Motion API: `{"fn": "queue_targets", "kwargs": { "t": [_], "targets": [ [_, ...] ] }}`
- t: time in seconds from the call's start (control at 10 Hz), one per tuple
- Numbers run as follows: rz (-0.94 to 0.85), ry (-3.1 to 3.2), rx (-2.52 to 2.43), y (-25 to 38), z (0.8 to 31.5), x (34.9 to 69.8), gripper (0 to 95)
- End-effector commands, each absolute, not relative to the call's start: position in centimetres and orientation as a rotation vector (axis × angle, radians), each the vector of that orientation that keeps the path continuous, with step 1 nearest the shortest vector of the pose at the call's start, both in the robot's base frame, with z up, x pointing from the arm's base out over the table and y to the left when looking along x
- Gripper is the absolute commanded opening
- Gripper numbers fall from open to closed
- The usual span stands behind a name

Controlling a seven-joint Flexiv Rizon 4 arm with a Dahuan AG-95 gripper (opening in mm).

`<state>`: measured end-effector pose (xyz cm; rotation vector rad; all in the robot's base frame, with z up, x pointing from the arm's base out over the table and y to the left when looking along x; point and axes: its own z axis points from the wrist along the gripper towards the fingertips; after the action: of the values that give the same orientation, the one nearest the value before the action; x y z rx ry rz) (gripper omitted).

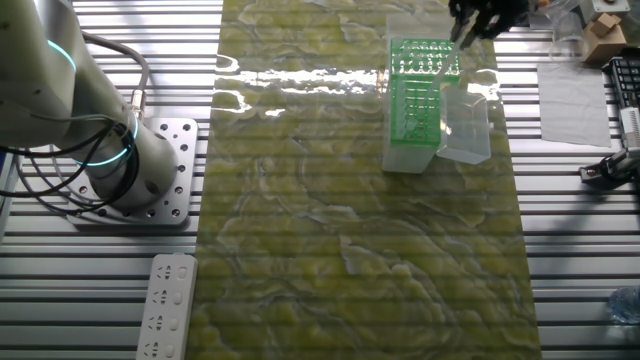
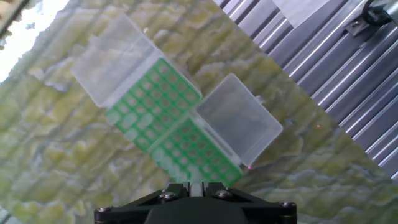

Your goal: Transfer all large pipette tips from one holder to another

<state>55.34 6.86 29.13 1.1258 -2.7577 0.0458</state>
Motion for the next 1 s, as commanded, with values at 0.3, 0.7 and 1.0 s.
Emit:
{"fn": "queue_targets", "kwargs": {
  "t": [0.3, 0.7, 1.0],
  "targets": [
    [0.036, -2.763, 1.127, 6.7, 28.6, 54.7, 0.0],
    [0.032, -2.775, 1.132, 6.7, 28.0, 54.1, 0.0],
    [0.033, -2.783, 1.134, 6.8, 27.7, 53.9, 0.0]
  ]
}}
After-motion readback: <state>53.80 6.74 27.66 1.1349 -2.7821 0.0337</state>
